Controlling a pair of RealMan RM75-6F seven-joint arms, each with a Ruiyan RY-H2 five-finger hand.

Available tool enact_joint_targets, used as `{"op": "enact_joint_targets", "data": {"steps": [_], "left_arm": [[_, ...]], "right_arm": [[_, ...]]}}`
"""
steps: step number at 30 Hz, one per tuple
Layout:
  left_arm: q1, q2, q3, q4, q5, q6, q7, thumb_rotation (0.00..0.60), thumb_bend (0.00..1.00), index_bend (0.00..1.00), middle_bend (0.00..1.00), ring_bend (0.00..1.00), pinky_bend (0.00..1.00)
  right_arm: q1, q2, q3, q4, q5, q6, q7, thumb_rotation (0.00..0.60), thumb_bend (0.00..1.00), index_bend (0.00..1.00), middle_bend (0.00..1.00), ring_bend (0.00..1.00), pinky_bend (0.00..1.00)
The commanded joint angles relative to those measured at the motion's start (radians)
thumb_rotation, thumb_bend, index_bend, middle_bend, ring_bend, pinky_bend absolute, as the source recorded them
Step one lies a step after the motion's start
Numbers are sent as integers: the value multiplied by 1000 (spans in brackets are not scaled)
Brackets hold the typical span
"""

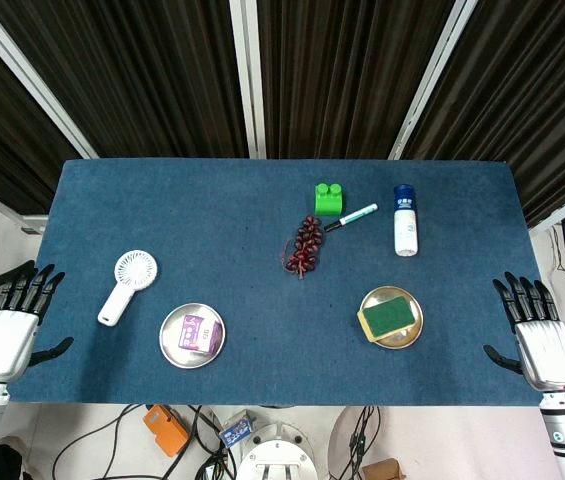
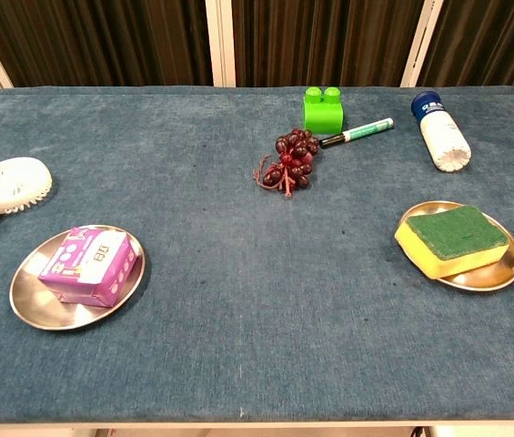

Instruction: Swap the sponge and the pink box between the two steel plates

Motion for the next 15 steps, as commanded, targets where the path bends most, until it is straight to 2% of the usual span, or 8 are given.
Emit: {"op": "enact_joint_targets", "data": {"steps": [1,9,15], "left_arm": [[-2,0,1,-2,-3,-7,3,600,107,24,0,0,0],[-6,8,5,-12,-5,-20,0,600,106,23,0,0,0],[-4,6,4,-11,-4,-13,2,600,106,23,0,0,0]], "right_arm": [[2,2,-1,-1,1,-5,3,600,274,0,0,0,0],[52,7,-1,-5,-11,-81,36,600,274,0,0,0,0],[186,-2,23,-13,-37,-251,-31,600,274,0,0,0,0]]}}
